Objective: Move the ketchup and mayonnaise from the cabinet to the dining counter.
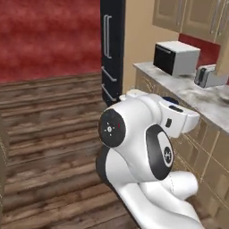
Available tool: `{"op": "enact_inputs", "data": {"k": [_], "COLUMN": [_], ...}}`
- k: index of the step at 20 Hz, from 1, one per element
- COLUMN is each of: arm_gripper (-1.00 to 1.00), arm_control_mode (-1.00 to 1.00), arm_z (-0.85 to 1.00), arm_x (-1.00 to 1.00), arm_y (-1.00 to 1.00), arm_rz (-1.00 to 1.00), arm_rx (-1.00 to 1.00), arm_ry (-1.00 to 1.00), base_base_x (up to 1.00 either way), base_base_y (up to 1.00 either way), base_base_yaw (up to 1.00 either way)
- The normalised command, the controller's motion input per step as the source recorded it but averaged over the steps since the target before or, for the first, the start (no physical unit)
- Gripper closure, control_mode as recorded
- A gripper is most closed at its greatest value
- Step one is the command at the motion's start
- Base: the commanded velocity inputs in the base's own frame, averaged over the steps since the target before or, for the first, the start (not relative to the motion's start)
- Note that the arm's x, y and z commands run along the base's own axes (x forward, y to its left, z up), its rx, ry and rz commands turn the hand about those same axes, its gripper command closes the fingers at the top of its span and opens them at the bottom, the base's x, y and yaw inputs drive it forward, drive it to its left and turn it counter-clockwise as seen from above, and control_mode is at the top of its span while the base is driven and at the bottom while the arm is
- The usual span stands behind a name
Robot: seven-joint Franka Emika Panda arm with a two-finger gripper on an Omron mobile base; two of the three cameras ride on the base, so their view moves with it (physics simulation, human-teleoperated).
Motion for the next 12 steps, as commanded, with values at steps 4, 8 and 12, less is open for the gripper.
{"op": "enact_inputs", "data": {"k": [4, 8, 12], "arm_gripper": [1.0, 1.0, 1.0], "arm_control_mode": [1.0, 1.0, 1.0], "arm_z": [0.0, 0.0, 0.0], "arm_x": [0.0, 0.0, 0.0], "arm_y": [0.0, 0.0, 0.0], "arm_rz": [0.0, 0.0, 0.0], "arm_rx": [0.0, 0.0, 0.0], "arm_ry": [0.0, 0.0, 0.0], "base_base_x": [0.06, 0.73, 0.91], "base_base_y": [0.09, -0.03, -0.11], "base_base_yaw": [0.87, 0.36, 0.2]}}
